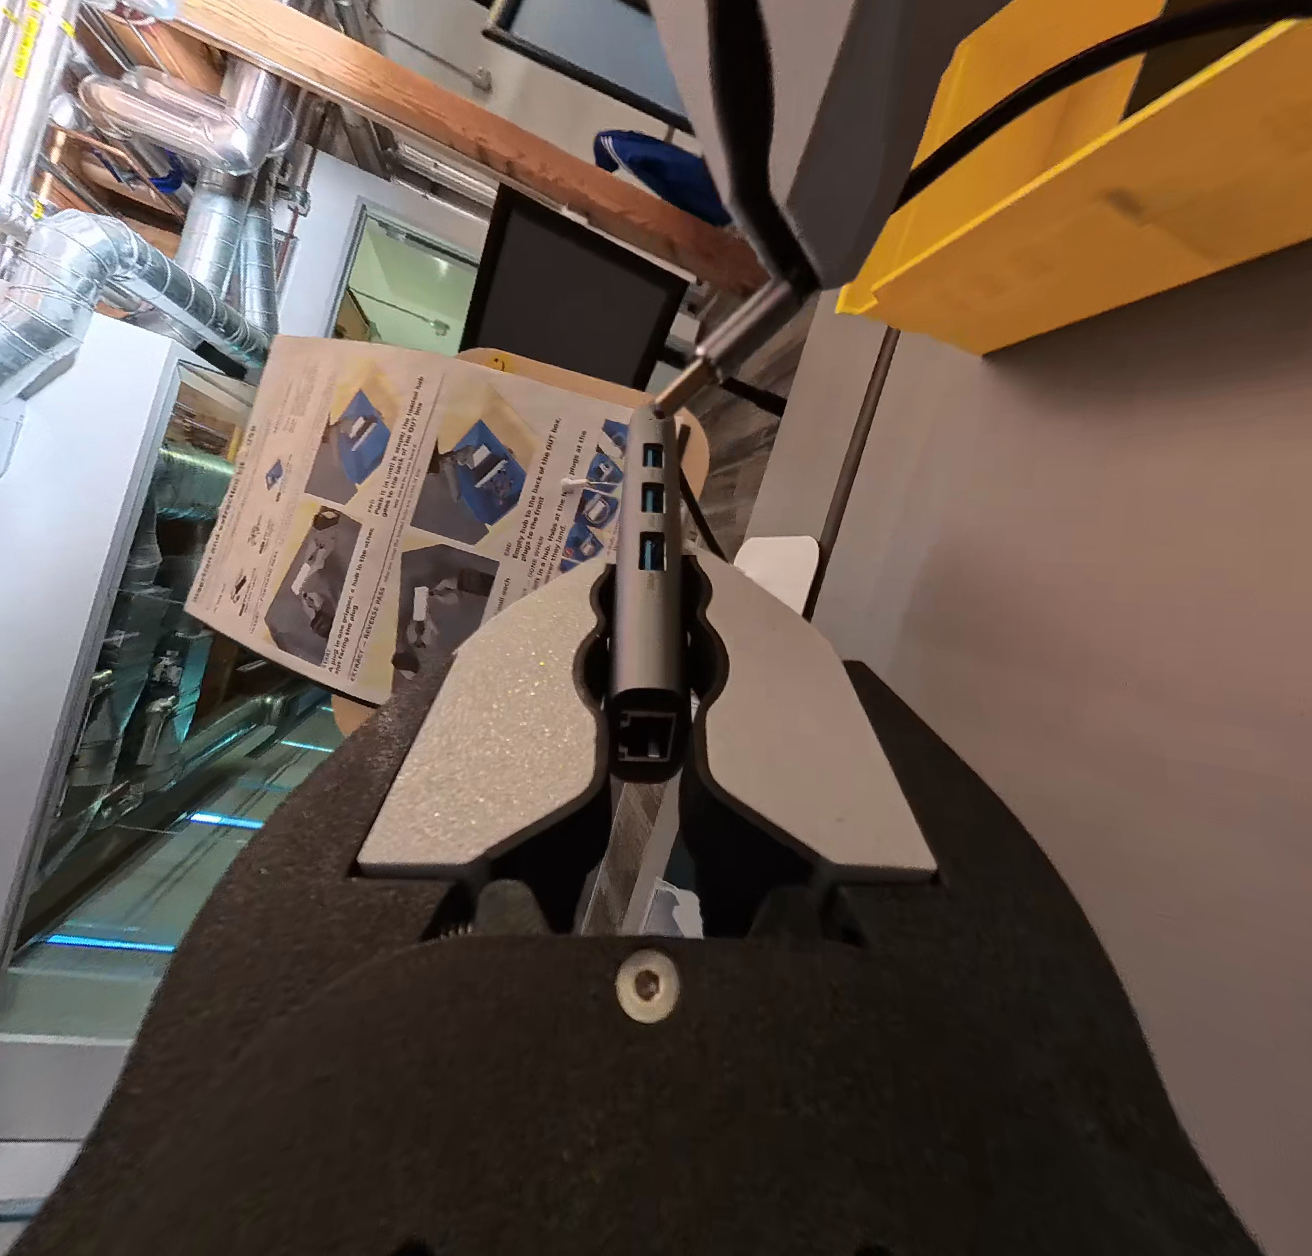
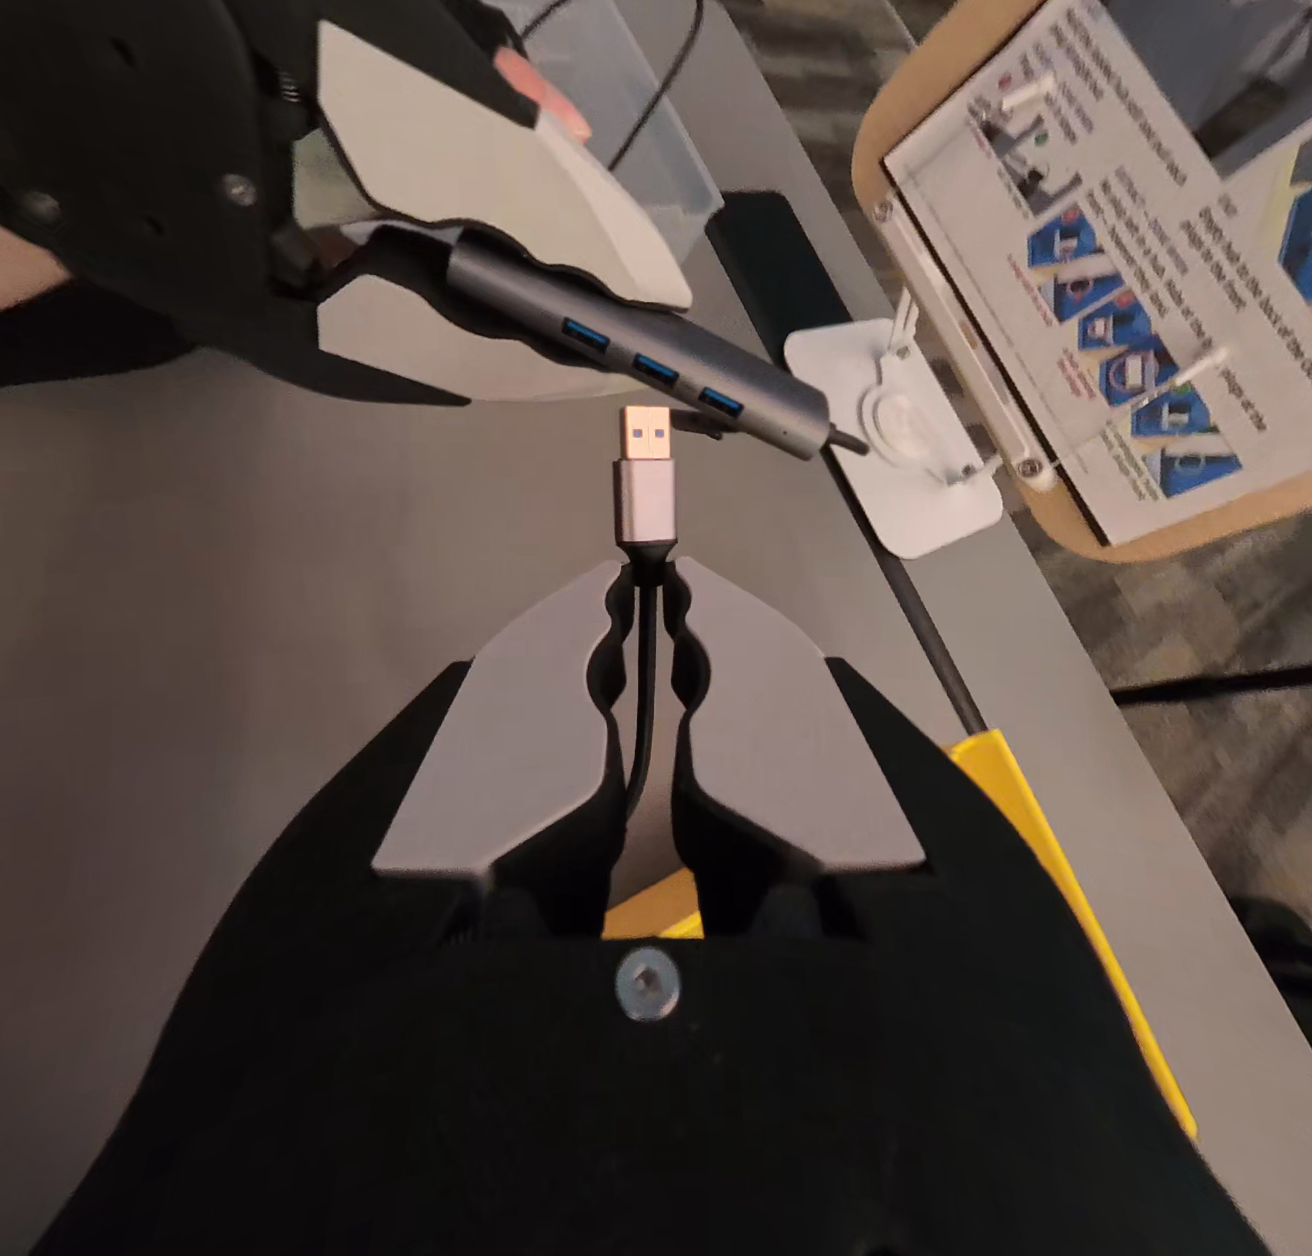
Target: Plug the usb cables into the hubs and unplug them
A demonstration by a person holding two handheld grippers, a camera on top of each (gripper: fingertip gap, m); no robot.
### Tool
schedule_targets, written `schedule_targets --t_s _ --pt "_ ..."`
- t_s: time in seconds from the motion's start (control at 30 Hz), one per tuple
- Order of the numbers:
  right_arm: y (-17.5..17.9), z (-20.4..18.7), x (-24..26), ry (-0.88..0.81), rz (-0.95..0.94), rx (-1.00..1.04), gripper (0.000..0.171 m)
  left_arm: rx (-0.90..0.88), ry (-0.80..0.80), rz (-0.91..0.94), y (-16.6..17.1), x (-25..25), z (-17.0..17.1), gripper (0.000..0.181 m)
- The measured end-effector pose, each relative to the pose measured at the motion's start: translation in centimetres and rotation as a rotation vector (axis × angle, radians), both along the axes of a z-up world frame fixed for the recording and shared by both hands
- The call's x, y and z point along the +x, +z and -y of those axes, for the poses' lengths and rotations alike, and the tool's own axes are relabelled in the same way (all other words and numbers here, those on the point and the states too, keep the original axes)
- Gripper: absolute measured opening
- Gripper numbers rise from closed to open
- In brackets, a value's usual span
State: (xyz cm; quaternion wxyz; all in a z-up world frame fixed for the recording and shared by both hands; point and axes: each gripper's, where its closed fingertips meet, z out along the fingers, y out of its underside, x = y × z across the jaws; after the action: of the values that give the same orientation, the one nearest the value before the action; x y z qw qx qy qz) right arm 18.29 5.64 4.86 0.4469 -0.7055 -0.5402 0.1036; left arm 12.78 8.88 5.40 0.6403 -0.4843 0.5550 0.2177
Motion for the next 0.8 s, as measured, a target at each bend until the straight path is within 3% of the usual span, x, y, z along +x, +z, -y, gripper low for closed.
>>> schedule_targets --t_s 0.33,0.8 --pt "-3.3 -1.0 0.6 -0.140 0.117 -0.120 0.009 0.055 0.119 -0.181 -2.7 1.1 -0.6 0.017" --pt "-5.7 -1.0 1.1 -0.175 0.219 -0.200 0.009 0.042 0.103 -0.285 -4.9 2.0 -0.5 0.017"
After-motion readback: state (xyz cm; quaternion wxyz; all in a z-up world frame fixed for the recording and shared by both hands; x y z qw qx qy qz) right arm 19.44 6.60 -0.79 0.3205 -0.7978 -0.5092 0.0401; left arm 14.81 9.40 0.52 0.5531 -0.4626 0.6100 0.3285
